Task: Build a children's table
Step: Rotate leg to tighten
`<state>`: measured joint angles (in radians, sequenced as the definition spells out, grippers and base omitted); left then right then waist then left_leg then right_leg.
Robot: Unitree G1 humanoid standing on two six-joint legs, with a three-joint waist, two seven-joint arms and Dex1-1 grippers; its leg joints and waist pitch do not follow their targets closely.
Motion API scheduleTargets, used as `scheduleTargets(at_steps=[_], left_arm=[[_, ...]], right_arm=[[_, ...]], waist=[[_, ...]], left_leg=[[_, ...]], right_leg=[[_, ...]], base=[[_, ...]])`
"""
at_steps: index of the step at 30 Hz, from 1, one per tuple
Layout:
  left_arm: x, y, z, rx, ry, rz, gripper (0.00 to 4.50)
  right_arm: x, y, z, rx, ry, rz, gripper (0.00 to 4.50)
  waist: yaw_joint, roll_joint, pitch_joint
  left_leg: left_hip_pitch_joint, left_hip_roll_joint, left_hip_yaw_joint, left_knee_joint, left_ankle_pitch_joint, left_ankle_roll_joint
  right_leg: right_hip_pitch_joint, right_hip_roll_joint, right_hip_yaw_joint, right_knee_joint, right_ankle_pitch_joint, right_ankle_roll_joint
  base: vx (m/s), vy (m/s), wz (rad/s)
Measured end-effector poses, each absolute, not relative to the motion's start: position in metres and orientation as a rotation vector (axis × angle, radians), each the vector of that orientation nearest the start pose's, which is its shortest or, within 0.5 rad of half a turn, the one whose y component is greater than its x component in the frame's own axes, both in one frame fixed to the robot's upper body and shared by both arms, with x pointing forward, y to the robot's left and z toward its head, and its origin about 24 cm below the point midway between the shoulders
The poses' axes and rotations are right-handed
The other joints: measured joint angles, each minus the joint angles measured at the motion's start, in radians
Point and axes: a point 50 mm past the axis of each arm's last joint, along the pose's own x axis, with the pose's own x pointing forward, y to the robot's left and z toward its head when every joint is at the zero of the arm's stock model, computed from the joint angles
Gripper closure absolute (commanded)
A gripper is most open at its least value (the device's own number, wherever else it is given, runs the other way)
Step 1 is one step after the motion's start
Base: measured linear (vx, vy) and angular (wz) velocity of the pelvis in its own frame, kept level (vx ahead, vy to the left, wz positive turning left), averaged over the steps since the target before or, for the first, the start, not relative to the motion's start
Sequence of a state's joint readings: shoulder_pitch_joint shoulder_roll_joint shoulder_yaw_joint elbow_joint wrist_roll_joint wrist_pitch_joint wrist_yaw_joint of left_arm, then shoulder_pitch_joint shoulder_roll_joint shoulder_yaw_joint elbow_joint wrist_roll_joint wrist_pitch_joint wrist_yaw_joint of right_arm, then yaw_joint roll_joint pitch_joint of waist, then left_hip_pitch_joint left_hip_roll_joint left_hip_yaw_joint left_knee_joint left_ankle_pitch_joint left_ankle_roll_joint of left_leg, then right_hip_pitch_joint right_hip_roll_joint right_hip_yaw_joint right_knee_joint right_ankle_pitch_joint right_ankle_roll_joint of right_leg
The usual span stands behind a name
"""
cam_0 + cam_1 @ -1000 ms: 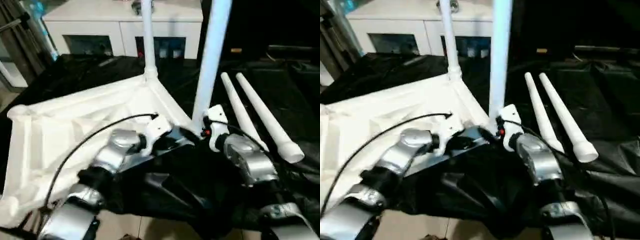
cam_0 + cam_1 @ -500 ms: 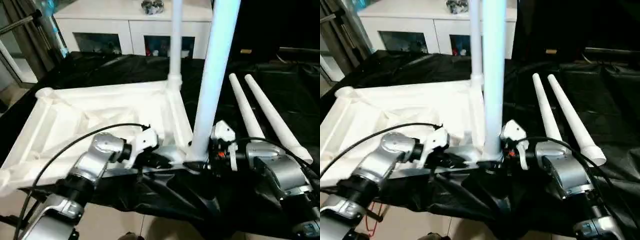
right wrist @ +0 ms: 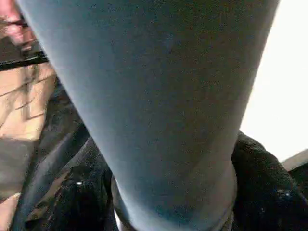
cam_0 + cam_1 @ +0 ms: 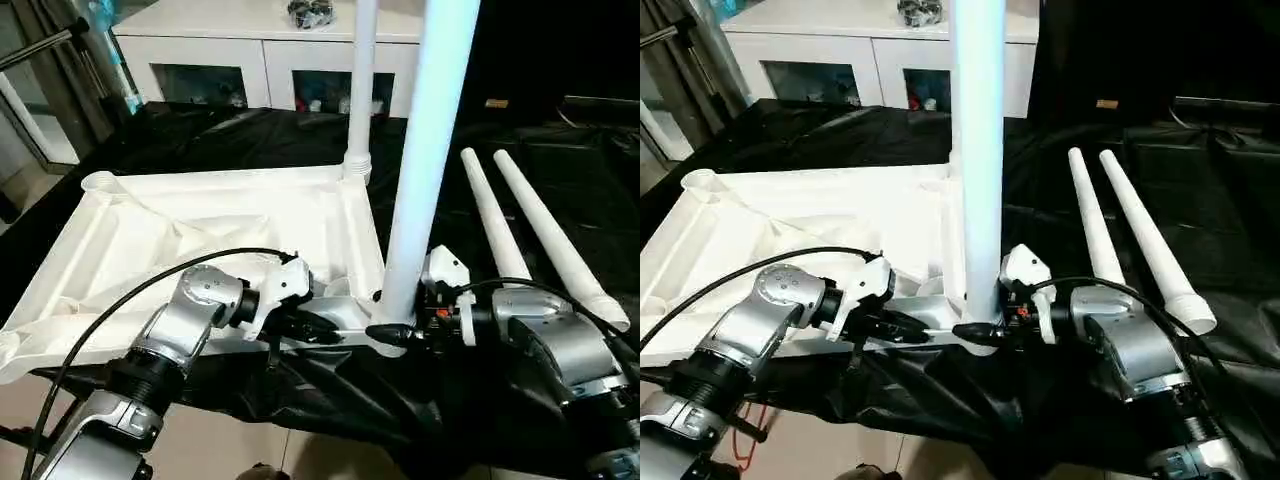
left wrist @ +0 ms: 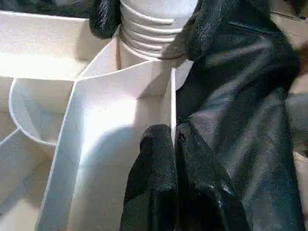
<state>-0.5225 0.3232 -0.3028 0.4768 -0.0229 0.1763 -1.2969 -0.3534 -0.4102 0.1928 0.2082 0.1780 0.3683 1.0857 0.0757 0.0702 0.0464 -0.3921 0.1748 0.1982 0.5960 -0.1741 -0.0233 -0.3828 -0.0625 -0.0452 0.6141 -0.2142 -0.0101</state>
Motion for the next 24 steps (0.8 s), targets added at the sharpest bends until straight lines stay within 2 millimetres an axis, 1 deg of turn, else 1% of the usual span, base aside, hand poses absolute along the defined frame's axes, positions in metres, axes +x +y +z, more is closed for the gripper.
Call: scheduleTargets(at_steps=[2,4,6,8,10,13,14,15,16,20,21,24], left_arm=[[0.301,0.111,0.042,0.279,0.451,-1.403,4.5],[0.309,0.103,0.043,0.289,0.437,-1.339,4.5],[0.312,0.096,0.042,0.282,0.423,-1.287,4.5],[0.318,0.087,0.042,0.286,0.412,-1.231,4.5],[0.326,0.075,0.043,0.291,0.405,-1.153,4.5],[0.329,0.065,0.043,0.282,0.4,-1.109,4.5],[0.33,0.064,0.043,0.277,0.4,-1.097,4.5],[0.331,0.062,0.043,0.273,0.401,-1.092,4.5],[0.331,0.062,0.043,0.273,0.401,-1.09,4.5],[0.331,0.062,0.043,0.273,0.401,-1.102,4.5],[0.33,0.062,0.043,0.273,0.401,-1.108,4.5],[0.327,0.067,0.043,0.275,0.393,-1.159,4.5]], right_arm=[[0.291,-0.141,0.048,-0.122,0.397,1.076,1.7],[0.303,-0.139,0.048,-0.121,0.379,0.952,1.72],[0.311,-0.138,0.046,-0.098,0.375,0.859,1.72],[0.319,-0.136,0.045,-0.071,0.367,0.755,1.72],[0.33,-0.132,0.045,-0.039,0.363,0.622,1.72],[0.336,-0.132,0.045,-0.04,0.36,0.545,1.72],[0.337,-0.132,0.045,-0.048,0.359,0.54,1.38],[0.338,-0.132,0.045,-0.056,0.356,0.534,1.38],[0.339,-0.132,0.045,-0.059,0.354,0.533,1.03],[0.338,-0.132,0.045,-0.066,0.354,0.554,0.9],[0.337,-0.133,0.045,-0.074,0.353,0.563,0.7],[0.33,-0.139,0.046,-0.12,0.349,0.666,0.7]], waist=[[-0.015,0.0,0.0],[-0.029,0.0,0.0],[-0.038,-0.001,0.0],[-0.042,-0.001,0.0],[-0.041,-0.001,0.0],[-0.041,0.0,-0.001],[-0.041,0.001,-0.002],[-0.04,0.002,-0.002],[-0.039,0.002,-0.003],[-0.039,0.002,-0.003],[-0.039,0.002,-0.003],[-0.038,0.002,-0.002]], left_leg=[[0.001,0.0,0.0,0.0,0.0,0.0],[0.001,-0.001,0.0,0.0,0.0,0.0],[0.002,-0.001,0.0,0.0,0.0,0.0],[0.003,-0.001,0.0,0.0,0.0,0.0],[0.004,-0.001,0.0,0.0,0.0,-0.001],[0.004,-0.001,0.0,0.0,0.0,0.0],[0.004,-0.002,0.0,0.0,0.0,0.0],[0.004,-0.002,0.0,0.0,0.0,0.0],[0.004,-0.002,0.0,0.0,0.0,0.0],[0.004,-0.002,0.0,0.0,0.0,0.0],[0.003,-0.002,0.0,0.0,0.0,0.0],[0.002,-0.002,0.0,-0.001,0.0,0.0]], right_leg=[[0.0,0.0,0.0,0.0,0.0,0.0],[0.001,0.0,0.001,-0.001,0.0,0.0],[0.002,0.0,0.001,-0.001,0.0,0.0],[0.002,0.0,0.001,0.0,0.0,0.0],[0.003,0.0,0.001,0.0,0.001,0.0],[0.004,0.0,0.001,-0.001,0.0,0.0],[0.004,-0.001,0.002,-0.001,0.0,0.0],[0.004,-0.001,0.002,-0.001,0.0,0.0],[0.004,-0.001,0.001,-0.001,0.0,0.0],[0.004,-0.001,0.001,-0.001,0.0,0.0],[0.004,-0.001,0.001,-0.002,0.0,0.0],[0.003,-0.001,0.001,-0.003,0.0,0.0]], base=[[0.0,0.0,0.0],[0.0,0.0,0.0],[0.0,0.0,0.0],[0.0,0.0,0.0],[0.0,0.0,0.0],[0.0,0.0,0.0],[0.0,0.0,0.0],[0.0,0.0,0.0],[0.0,0.0,0.0],[0.0,0.0,0.0],[0.0,0.0,0.0],[0.0,0.0,0.0]])
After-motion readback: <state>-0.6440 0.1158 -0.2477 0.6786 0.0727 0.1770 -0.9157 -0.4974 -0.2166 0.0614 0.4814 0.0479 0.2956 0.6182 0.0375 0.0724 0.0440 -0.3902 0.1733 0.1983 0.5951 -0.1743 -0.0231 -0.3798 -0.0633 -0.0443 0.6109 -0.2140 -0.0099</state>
